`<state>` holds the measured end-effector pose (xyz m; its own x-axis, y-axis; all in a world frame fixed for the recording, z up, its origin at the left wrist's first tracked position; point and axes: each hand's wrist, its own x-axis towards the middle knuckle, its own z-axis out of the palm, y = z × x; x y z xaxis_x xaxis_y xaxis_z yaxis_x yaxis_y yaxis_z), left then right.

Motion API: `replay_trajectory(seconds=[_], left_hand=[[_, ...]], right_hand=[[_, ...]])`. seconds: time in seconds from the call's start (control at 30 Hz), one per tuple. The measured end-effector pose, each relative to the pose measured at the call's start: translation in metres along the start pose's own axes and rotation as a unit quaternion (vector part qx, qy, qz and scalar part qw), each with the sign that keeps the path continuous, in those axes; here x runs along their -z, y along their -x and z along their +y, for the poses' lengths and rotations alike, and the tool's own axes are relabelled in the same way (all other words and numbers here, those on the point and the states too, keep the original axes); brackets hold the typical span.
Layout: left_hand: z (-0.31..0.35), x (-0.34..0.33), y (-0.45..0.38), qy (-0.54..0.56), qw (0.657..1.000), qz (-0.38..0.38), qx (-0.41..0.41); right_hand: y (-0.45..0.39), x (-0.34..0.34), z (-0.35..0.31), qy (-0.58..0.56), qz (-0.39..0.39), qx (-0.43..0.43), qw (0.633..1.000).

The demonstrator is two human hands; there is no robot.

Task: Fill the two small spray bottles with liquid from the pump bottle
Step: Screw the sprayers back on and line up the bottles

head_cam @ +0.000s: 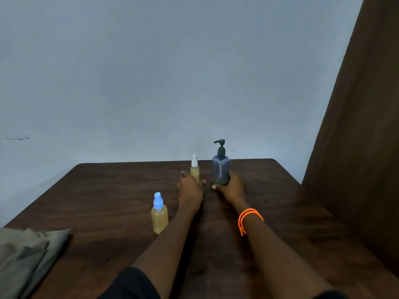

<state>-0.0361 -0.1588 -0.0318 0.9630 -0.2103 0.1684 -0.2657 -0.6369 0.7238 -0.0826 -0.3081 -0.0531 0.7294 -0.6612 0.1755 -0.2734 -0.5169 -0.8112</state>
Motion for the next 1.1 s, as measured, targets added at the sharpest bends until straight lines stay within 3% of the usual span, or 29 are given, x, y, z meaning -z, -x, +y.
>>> replay_trajectory(seconds=[0.13, 0.3, 0.4, 0.5, 0.57, 0.63, 0.7, 0.9, 1.1], left_hand=[[0.012, 0.019, 0.034, 0.006, 1.000, -0.017, -0.001], [0.004, 0.059, 0.105, 0.004, 0.990, -0.025, -0.136], [-0.025, 0.096, 0.139, -0.012, 0.983, -0.035, -0.177], [-0.070, 0.134, 0.151, -0.062, 0.990, 0.014, -0.128], [-0.097, 0.151, 0.147, -0.046, 0.995, 0.053, -0.072], [-0.114, 0.159, 0.136, -0.025, 0.998, 0.040, -0.050], [-0.123, 0.155, 0.119, 0.022, 0.998, -0.006, -0.056], [-0.121, 0.138, 0.091, 0.076, 0.985, -0.044, -0.146], [-0.115, 0.115, 0.029, 0.022, 0.994, -0.039, -0.099]], right_hand=[[-0.025, -0.004, 0.027, 0.006, -0.027, 0.005, 1.000], [0.033, 0.032, -0.025, 0.019, 0.019, -0.041, 0.999], [0.061, 0.036, -0.034, 0.030, 0.036, -0.053, 0.998], [0.096, 0.023, -0.041, 0.015, 0.007, 0.012, 1.000], [0.118, 0.007, -0.048, 0.004, -0.069, 0.053, 0.996], [0.138, -0.011, -0.061, -0.016, -0.148, 0.087, 0.985], [0.153, -0.029, -0.075, -0.027, -0.178, 0.119, 0.976], [0.162, -0.062, -0.096, -0.070, -0.169, 0.150, 0.972], [0.128, -0.080, -0.102, -0.066, -0.109, 0.138, 0.982]])
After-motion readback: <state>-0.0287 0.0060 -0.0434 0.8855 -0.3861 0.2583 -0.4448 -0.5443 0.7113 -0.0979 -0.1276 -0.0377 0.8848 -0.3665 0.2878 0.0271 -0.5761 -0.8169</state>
